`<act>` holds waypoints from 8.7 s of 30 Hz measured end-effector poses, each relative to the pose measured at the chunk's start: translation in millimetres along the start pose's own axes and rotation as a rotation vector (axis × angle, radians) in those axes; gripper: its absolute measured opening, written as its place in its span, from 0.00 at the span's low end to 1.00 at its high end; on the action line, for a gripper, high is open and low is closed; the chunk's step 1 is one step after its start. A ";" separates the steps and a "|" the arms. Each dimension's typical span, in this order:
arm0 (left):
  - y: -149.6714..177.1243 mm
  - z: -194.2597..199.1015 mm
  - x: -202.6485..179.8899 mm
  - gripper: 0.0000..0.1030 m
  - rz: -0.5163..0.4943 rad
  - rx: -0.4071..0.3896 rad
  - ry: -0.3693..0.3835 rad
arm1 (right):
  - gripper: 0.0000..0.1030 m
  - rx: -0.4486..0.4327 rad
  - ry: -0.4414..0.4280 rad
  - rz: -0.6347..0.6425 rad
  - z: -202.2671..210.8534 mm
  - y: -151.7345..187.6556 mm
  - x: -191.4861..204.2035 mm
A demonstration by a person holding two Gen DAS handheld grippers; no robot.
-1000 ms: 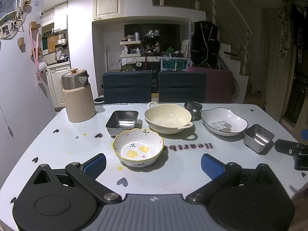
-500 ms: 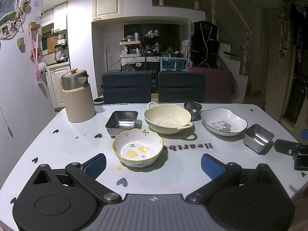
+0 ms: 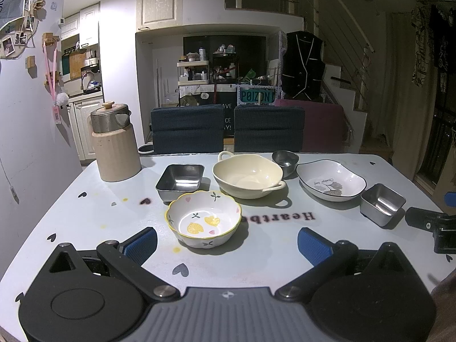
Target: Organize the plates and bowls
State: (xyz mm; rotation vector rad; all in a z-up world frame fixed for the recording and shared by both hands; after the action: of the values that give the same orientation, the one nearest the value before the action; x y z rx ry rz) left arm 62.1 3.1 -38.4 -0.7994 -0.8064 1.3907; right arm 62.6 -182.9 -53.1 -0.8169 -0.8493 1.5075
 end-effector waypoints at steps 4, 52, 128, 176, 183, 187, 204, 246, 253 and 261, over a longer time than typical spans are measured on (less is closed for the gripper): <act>0.0 0.0 -0.1 1.00 0.000 0.000 0.000 | 1.00 0.000 0.001 0.000 0.0 0.0 0.0; -44.7 -35.9 -62.1 1.00 0.044 -0.030 0.118 | 1.00 -0.030 0.088 0.001 -30.7 -22.9 -63.3; -33.5 -375.4 -152.2 0.07 0.539 0.275 0.277 | 0.15 0.395 -0.315 -0.117 -414.2 -56.8 -203.3; 46.7 -183.6 -48.2 0.11 0.355 0.415 0.328 | 0.11 0.496 -0.223 -0.248 -191.3 13.2 -67.4; 59.3 -197.1 -53.0 0.13 0.344 0.450 0.304 | 0.11 0.549 -0.192 -0.226 -183.6 38.6 -70.9; 60.8 -202.3 -53.2 0.13 0.347 0.456 0.294 | 0.11 0.562 -0.185 -0.216 -189.9 42.7 -66.2; 63.2 -212.4 -53.7 0.16 0.336 0.465 0.273 | 0.11 0.565 -0.155 -0.215 -187.6 38.2 -63.1; 63.6 -209.6 -55.5 0.15 0.267 0.497 0.275 | 0.13 0.609 -0.118 -0.176 -198.6 43.7 -51.4; 62.4 -208.5 -57.8 0.11 0.256 0.495 0.278 | 0.14 0.616 -0.116 -0.172 -205.0 46.7 -50.0; 62.2 -208.6 -58.3 0.11 0.243 0.499 0.276 | 0.14 0.613 -0.125 -0.180 -203.8 48.1 -52.5</act>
State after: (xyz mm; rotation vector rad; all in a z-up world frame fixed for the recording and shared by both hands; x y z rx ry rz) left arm 208.5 -55.5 -199.3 -0.6865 -0.1342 1.5653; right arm 220.7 -225.4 -193.8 -0.1921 -0.4837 1.5454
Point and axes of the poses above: each gripper's, at about its wrist camera, not at the fingertips, and z roughly against the way its jaws point, x to its left, y to its underside, the point moved 7 cm from there along -z, roughly the way its jaws point
